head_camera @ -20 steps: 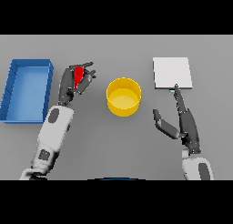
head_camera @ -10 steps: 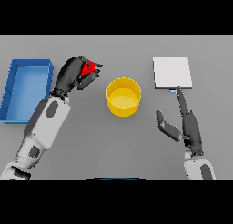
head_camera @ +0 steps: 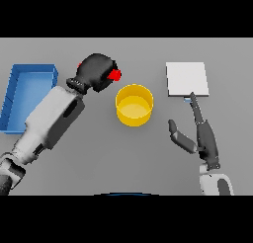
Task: Pick up the red beaker and tilt it to pour out 1 green nut into yellow bowl. Pick up the yellow bowl and place it on the metallic measuring scale.
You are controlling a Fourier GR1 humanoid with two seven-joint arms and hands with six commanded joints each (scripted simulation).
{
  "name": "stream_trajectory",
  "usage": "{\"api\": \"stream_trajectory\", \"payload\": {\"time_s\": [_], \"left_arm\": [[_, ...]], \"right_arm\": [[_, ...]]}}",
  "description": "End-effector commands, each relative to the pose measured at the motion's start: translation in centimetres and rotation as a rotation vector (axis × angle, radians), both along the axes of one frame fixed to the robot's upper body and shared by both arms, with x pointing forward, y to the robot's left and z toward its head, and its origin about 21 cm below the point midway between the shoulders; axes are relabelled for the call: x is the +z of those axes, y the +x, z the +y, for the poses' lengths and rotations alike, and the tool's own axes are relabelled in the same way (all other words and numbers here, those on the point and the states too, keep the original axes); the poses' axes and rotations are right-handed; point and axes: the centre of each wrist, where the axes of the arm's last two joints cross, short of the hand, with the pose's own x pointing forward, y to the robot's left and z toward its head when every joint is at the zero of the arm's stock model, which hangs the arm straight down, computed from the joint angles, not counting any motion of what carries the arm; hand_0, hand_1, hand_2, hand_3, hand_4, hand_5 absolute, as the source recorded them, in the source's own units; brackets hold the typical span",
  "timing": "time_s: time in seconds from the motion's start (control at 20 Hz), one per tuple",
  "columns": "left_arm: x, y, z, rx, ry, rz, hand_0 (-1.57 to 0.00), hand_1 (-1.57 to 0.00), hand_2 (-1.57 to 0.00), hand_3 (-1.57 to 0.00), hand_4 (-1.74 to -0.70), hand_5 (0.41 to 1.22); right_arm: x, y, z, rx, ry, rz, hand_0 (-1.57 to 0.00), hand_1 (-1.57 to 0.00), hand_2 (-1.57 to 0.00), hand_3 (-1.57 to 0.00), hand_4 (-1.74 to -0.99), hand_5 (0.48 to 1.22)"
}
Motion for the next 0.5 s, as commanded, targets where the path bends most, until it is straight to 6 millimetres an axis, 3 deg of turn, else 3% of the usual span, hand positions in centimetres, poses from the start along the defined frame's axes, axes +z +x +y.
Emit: {"api": "stream_trajectory", "payload": {"time_s": [0.0, 0.2, 0.45], "left_arm": [[0.3, 0.2, -0.5, -0.029, 0.085, -0.007, -1.57, -1.57, -1.57, -1.57, -1.74, 1.199], [1.3, 0.7, -2.8, -0.115, 0.366, -0.017, -1.57, -1.57, -1.57, -1.57, -1.58, 1.212], [1.8, 1.2, -4.8, -0.165, 0.626, -0.058, -1.57, -1.57, -1.57, -1.57, -1.68, 1.218]], "right_arm": [[0.0, 0.0, -0.1, -0.007, 0.005, 0.008, 0.0, 0.0, 0.0, 0.0, -1.068, 0.689], [-0.3, 0.1, 0.7, 0.006, 0.028, 0.007, 0.0, 0.0, 0.0, 0.0, -1.063, 0.681], [-0.4, 0.2, 0.4, 0.016, 0.025, 0.02, 0.0, 0.0, 0.0, 0.0, -1.067, 0.684]]}}
